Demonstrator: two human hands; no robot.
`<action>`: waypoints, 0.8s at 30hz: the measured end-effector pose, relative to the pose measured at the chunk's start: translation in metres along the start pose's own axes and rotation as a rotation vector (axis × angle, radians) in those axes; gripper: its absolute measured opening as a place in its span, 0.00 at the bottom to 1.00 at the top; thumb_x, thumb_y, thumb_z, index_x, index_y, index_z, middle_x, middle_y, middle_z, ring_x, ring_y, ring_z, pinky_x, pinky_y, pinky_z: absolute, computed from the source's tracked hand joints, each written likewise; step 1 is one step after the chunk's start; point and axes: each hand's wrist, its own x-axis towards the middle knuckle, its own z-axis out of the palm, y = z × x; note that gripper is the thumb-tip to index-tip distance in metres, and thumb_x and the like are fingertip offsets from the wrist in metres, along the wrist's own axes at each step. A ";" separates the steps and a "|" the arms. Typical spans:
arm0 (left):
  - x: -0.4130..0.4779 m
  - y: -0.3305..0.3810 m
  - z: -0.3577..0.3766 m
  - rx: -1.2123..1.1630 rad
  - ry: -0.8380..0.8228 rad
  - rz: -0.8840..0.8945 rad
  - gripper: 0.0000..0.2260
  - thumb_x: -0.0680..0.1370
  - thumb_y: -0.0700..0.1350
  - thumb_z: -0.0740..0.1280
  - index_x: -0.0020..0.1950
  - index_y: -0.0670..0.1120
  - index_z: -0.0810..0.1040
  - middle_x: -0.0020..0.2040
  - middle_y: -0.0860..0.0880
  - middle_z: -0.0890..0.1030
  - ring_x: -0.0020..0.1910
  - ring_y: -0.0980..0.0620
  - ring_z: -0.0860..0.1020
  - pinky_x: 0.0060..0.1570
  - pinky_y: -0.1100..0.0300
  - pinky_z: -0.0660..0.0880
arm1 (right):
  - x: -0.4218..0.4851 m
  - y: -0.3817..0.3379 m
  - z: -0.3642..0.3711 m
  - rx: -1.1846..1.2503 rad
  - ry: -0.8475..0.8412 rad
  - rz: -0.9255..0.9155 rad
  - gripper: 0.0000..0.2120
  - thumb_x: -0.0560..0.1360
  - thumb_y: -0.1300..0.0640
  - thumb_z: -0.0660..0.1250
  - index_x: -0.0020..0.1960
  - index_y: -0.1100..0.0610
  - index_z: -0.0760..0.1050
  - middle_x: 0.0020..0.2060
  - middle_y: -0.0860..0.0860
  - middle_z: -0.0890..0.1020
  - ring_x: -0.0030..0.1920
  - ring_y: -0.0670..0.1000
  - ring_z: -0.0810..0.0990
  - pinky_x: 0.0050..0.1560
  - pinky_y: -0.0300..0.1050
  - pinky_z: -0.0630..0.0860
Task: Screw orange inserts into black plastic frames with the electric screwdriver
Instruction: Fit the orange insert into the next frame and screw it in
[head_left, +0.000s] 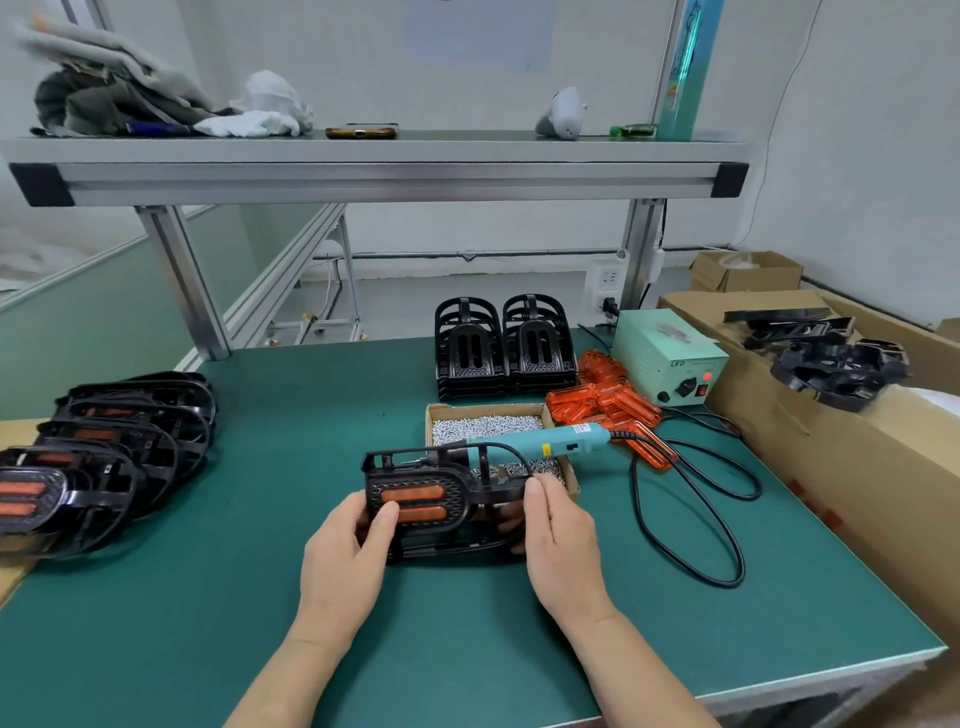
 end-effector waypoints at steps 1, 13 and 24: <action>0.000 0.000 0.001 0.003 0.001 0.005 0.08 0.82 0.46 0.65 0.52 0.59 0.81 0.48 0.60 0.84 0.48 0.58 0.81 0.50 0.58 0.76 | 0.000 0.000 0.000 0.003 -0.007 0.014 0.16 0.86 0.53 0.54 0.43 0.57 0.71 0.37 0.55 0.81 0.41 0.57 0.79 0.47 0.62 0.79; 0.003 -0.005 0.002 -0.021 0.045 0.020 0.09 0.81 0.48 0.65 0.56 0.63 0.81 0.49 0.63 0.84 0.48 0.61 0.81 0.51 0.61 0.74 | -0.003 -0.005 0.000 0.157 -0.118 0.098 0.15 0.69 0.36 0.70 0.44 0.47 0.74 0.40 0.48 0.84 0.40 0.54 0.84 0.43 0.59 0.83; 0.001 -0.002 0.000 -0.139 0.049 -0.046 0.10 0.83 0.50 0.64 0.61 0.60 0.80 0.53 0.64 0.83 0.55 0.65 0.79 0.55 0.62 0.73 | 0.000 -0.002 0.002 0.288 -0.141 0.104 0.04 0.80 0.65 0.67 0.52 0.58 0.77 0.41 0.52 0.86 0.39 0.51 0.85 0.39 0.43 0.82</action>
